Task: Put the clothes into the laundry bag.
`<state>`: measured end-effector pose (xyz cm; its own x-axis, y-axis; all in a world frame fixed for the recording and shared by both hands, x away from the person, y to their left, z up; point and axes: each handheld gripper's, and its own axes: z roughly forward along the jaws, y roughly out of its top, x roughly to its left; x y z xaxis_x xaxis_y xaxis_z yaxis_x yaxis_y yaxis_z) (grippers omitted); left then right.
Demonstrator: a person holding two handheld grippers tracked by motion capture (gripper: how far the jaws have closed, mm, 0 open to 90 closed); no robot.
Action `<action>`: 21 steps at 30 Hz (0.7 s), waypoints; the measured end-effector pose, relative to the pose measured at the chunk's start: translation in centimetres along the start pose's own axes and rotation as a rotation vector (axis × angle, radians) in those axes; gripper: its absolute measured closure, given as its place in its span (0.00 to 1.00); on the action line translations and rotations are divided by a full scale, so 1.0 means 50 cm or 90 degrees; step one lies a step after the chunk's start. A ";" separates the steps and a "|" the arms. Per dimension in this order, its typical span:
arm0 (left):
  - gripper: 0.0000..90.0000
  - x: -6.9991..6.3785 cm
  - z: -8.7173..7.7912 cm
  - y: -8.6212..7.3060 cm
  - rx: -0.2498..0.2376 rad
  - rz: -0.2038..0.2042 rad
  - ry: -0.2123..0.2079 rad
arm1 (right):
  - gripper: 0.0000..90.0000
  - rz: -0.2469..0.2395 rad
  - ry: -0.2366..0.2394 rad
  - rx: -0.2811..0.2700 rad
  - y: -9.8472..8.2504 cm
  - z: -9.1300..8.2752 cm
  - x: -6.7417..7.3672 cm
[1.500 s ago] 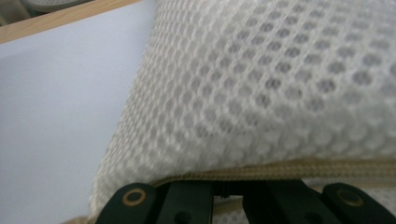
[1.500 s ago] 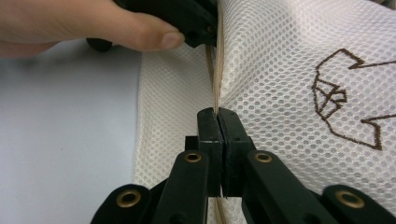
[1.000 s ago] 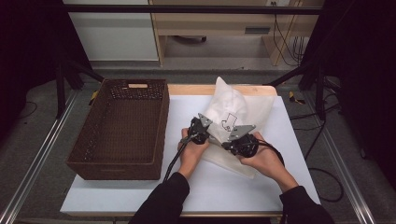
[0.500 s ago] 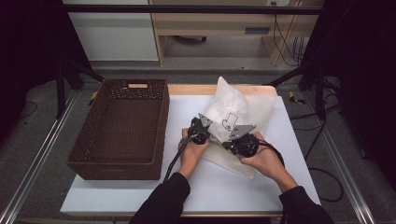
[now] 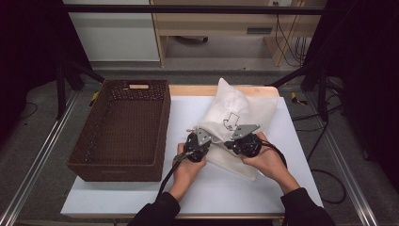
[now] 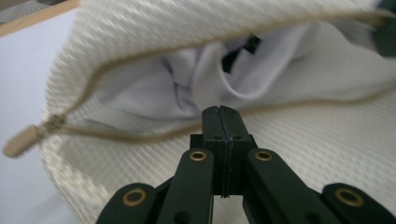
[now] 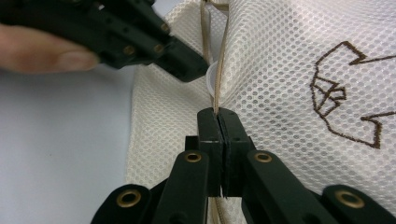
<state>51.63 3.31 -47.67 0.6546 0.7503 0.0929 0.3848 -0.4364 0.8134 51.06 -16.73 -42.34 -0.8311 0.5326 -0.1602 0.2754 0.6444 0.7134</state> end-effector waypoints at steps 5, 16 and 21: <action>1.00 -0.012 0.000 -0.013 0.014 0.013 -0.012 | 0.99 -0.002 0.001 0.001 0.000 0.000 0.001; 1.00 -0.006 0.062 0.027 -0.007 -0.023 0.013 | 0.99 -0.004 0.002 0.004 0.000 -0.001 0.004; 1.00 0.011 0.072 0.033 -0.016 -0.044 0.031 | 0.99 -0.005 0.005 0.001 -0.001 -0.004 0.003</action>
<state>54.98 1.22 -48.33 0.5945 0.8016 0.0633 0.4114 -0.3709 0.8326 50.81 -16.81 -42.26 -0.8373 0.5227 -0.1603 0.2691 0.6492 0.7114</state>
